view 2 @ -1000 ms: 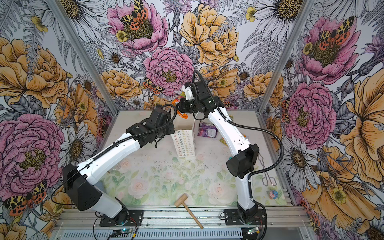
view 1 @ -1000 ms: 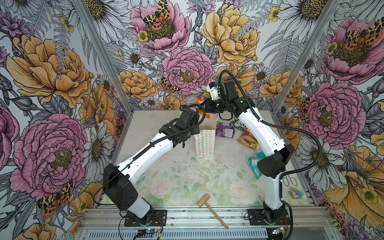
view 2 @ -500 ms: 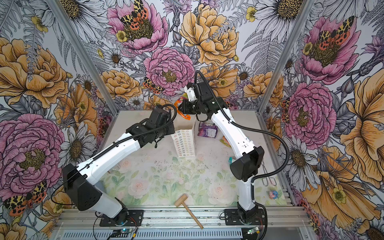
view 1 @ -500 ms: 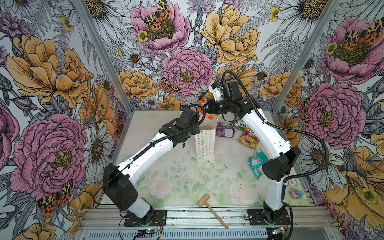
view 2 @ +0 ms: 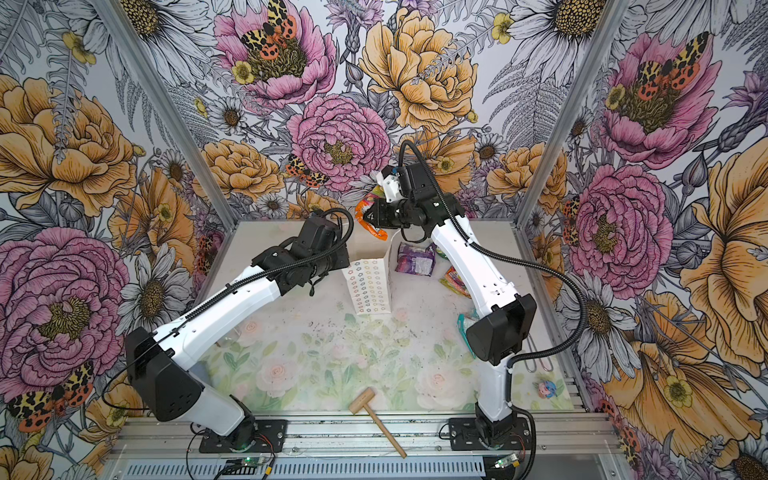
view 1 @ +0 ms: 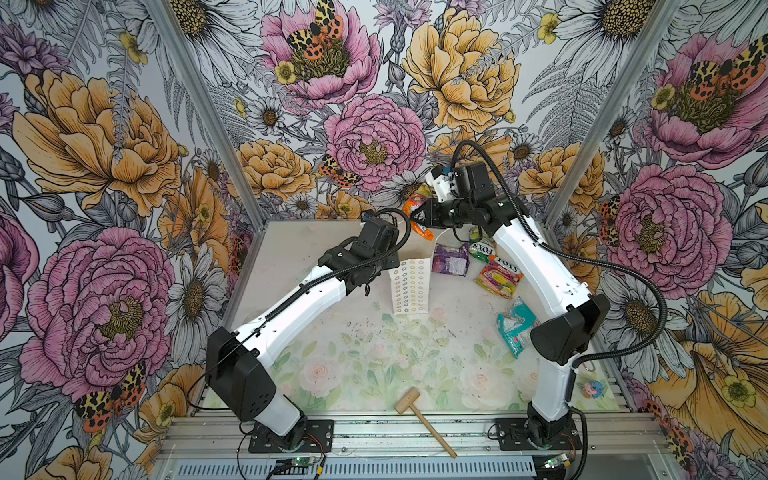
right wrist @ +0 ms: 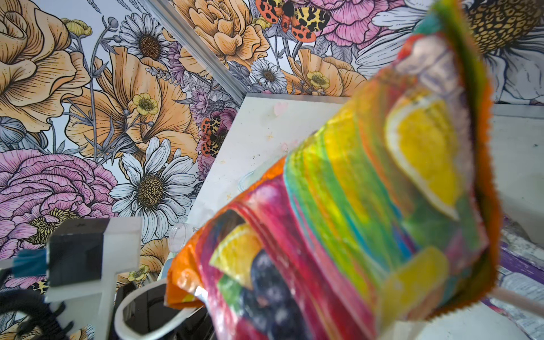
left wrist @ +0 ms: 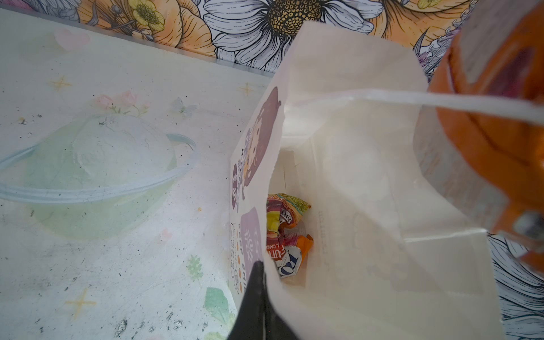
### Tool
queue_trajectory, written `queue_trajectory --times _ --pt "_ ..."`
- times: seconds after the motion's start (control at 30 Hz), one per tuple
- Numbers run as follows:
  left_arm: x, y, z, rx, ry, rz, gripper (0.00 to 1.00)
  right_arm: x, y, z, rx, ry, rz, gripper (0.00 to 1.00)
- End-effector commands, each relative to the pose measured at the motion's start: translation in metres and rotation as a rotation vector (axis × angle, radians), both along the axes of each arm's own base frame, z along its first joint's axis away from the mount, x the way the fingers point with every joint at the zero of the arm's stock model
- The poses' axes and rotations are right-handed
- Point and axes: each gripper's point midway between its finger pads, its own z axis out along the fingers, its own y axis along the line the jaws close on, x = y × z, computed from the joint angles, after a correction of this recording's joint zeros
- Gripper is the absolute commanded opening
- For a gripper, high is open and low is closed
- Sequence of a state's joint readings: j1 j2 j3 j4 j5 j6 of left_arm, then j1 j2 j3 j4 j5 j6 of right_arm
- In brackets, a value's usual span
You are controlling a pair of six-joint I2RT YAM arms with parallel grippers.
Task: Place the snacks into the paper bag
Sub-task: 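Move the orange packet over the bag opening held by the left gripper, then lower the packet into the bag and open the right gripper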
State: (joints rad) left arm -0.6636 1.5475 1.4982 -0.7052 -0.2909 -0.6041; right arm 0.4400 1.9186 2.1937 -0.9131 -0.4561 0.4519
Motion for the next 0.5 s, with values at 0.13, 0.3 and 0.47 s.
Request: queue_trajectory --times 0.13,0.3,0.47 --pt "0.002 -0.004 0.001 -0.021 -0.006 0.004 0.0 -0.005 -0.002 0.043 0.101 -0.101 0.03 0.0" --pt "0.003 -0.004 0.001 -0.019 -0.007 0.004 0.0 -0.005 0.0 0.032 0.098 -0.077 0.043 0.0" --pt "0.003 -0.004 0.002 -0.021 -0.007 0.003 0.0 -0.008 0.003 0.026 0.098 -0.062 0.07 0.0"
